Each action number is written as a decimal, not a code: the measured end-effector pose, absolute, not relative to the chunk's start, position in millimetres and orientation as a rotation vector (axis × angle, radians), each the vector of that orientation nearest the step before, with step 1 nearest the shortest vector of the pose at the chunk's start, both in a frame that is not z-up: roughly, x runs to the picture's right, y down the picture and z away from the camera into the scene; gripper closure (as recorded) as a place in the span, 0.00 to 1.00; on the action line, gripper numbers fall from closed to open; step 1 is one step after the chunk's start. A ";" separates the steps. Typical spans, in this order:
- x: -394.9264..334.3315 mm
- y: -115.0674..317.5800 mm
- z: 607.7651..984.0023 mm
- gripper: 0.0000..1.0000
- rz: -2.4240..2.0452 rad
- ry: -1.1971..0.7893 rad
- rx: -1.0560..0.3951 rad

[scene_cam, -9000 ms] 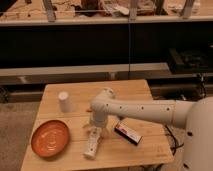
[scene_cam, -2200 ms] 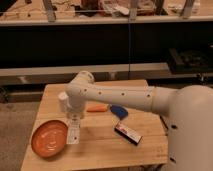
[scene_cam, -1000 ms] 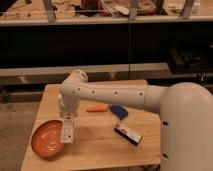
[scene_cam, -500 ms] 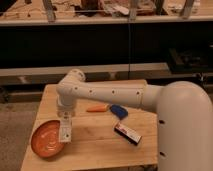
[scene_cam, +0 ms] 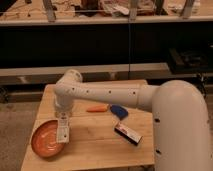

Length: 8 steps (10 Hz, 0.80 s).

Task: Place the bottle in the ceramic bowl

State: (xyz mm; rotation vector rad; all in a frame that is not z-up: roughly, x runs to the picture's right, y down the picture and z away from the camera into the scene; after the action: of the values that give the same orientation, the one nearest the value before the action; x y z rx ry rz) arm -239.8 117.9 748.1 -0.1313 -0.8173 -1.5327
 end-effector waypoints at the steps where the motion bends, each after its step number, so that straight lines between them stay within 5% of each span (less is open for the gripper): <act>1: -240.8 119.7 748.4 0.76 -1.537 -0.821 -0.130; 4: -247.6 125.0 749.8 0.56 -1.552 -0.835 -0.123; 8: -250.9 129.1 749.7 0.54 -1.570 -0.851 -0.115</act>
State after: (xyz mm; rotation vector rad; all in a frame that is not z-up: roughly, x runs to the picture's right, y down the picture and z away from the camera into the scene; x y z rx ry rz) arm -250.9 129.1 749.7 -0.1148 -0.8513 -1.5705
